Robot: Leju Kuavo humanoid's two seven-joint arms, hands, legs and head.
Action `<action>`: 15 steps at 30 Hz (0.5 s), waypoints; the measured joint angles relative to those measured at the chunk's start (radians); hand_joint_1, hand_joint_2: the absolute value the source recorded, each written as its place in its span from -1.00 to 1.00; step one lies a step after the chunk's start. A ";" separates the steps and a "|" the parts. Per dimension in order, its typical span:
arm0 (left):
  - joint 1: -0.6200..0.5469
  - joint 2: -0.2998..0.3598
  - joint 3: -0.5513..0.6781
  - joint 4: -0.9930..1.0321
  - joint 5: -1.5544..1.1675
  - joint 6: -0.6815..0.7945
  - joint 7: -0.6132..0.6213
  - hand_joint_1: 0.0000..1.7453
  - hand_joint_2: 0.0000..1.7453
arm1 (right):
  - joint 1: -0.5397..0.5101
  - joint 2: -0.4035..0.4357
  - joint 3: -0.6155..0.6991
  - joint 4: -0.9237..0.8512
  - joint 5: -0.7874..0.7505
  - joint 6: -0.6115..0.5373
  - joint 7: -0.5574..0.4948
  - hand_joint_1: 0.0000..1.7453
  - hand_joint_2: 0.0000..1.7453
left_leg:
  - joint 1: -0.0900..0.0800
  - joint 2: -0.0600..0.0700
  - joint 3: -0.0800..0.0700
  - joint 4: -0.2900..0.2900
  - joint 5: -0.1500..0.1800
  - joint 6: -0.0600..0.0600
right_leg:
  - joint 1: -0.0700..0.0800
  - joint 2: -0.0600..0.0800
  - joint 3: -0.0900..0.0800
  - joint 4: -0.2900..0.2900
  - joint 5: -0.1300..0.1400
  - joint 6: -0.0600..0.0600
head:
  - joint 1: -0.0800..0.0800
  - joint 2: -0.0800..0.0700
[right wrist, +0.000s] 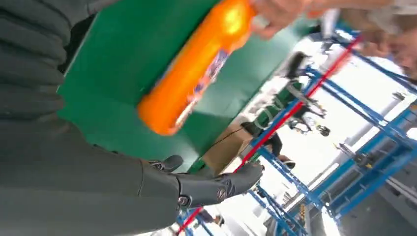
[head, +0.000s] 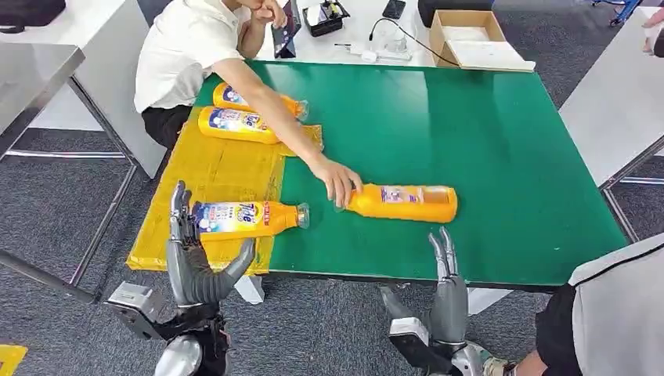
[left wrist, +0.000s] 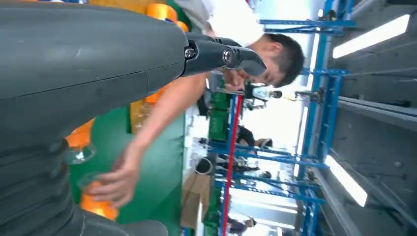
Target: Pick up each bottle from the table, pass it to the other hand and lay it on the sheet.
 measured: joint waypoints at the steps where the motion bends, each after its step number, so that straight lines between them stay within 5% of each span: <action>1: 0.006 0.002 -0.002 -0.012 0.000 -0.005 -0.003 -1.00 1.00 | -0.005 -0.008 -0.011 0.009 0.014 0.005 0.011 -1.00 1.00 | 0.000 0.000 0.000 0.000 0.000 0.000 | 0.000 0.000 0.000 0.000 0.000 0.000 | 0.000 0.000; 15: 0.018 0.019 -0.019 -0.071 -0.024 -0.015 -0.019 -1.00 1.00 | -0.112 -0.054 -0.099 0.173 0.068 0.071 0.015 -1.00 1.00 | 0.000 0.000 0.000 0.000 0.000 0.000 | 0.000 0.000 0.000 0.000 0.000 0.000 | 0.000 0.000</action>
